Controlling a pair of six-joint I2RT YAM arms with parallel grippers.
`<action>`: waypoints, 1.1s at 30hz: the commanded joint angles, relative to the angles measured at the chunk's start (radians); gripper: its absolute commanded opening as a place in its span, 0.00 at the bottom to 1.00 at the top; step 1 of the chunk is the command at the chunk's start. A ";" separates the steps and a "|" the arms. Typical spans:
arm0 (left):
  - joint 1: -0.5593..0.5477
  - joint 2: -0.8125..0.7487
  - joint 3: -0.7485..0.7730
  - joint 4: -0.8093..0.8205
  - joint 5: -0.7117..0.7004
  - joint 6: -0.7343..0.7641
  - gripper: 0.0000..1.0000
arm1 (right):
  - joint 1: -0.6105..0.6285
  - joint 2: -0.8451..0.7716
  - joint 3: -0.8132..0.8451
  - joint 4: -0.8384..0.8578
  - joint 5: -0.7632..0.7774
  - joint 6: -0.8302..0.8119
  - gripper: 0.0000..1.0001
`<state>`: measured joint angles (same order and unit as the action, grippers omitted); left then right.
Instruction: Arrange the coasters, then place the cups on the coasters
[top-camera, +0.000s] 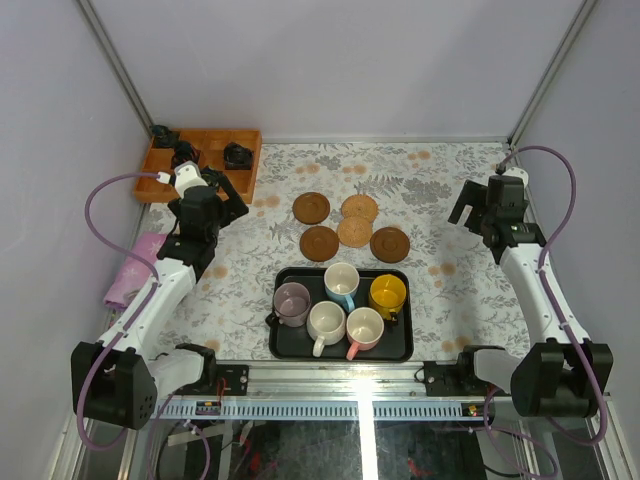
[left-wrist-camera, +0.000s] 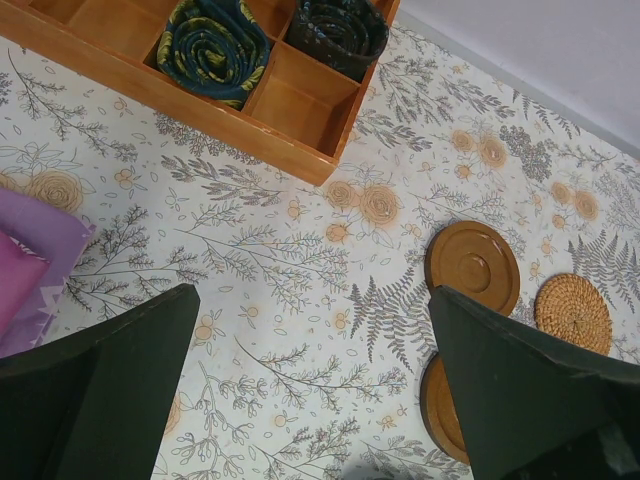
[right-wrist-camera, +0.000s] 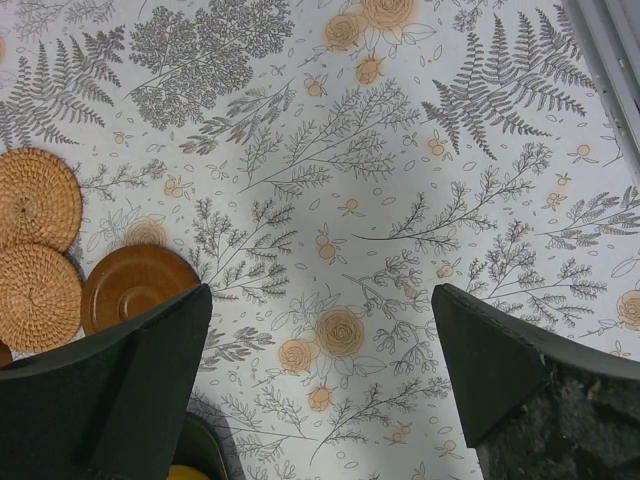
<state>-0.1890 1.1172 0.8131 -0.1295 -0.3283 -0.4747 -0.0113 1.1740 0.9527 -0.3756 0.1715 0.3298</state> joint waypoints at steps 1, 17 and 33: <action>0.005 -0.006 0.029 0.030 0.000 -0.006 1.00 | 0.005 -0.035 0.015 0.037 -0.010 -0.016 0.99; 0.001 0.090 -0.008 0.138 0.215 0.005 0.98 | 0.005 -0.042 -0.034 0.105 -0.127 -0.034 0.99; -0.232 0.447 0.152 0.256 0.355 0.075 0.81 | 0.005 0.126 0.013 0.171 -0.284 0.010 1.00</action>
<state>-0.3752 1.5040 0.8989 0.0353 -0.0261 -0.4358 -0.0113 1.2659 0.9131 -0.2474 -0.0387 0.3309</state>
